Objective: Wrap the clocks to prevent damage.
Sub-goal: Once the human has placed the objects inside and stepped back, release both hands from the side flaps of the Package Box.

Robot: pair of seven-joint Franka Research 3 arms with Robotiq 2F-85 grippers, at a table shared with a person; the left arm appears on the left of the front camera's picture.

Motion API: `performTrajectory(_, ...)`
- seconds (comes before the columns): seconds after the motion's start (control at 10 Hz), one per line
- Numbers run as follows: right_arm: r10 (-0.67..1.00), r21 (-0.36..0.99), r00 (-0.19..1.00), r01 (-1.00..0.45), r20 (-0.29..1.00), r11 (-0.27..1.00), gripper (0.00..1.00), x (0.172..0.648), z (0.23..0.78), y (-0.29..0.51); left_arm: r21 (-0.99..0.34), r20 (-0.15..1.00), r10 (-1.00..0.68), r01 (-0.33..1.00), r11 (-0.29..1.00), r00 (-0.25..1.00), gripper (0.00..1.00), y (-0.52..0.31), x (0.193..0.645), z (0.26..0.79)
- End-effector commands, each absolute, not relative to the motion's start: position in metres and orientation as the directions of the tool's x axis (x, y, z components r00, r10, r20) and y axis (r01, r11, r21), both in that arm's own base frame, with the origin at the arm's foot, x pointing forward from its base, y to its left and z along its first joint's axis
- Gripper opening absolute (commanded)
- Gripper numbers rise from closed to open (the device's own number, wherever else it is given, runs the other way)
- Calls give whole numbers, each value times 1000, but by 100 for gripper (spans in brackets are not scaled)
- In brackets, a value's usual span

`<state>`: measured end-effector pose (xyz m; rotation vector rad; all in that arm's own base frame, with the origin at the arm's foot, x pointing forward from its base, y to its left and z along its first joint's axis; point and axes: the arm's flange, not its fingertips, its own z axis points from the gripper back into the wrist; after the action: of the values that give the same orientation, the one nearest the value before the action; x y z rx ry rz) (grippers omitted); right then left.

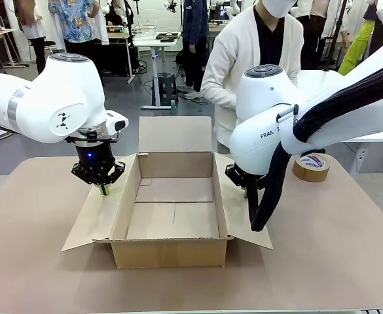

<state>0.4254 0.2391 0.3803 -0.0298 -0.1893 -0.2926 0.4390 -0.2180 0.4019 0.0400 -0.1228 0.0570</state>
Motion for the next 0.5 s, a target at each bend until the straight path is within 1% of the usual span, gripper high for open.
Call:
performTrajectory(0.0,-283,-5,940,289,192,957,1,425,380,239,44,117,52,-57,997,992,0,-218,439,401)
performTrajectory(0.4,-283,-5,940,289,192,957,1,425,380,239,44,117,52,-57,997,992,0,-218,439,401)
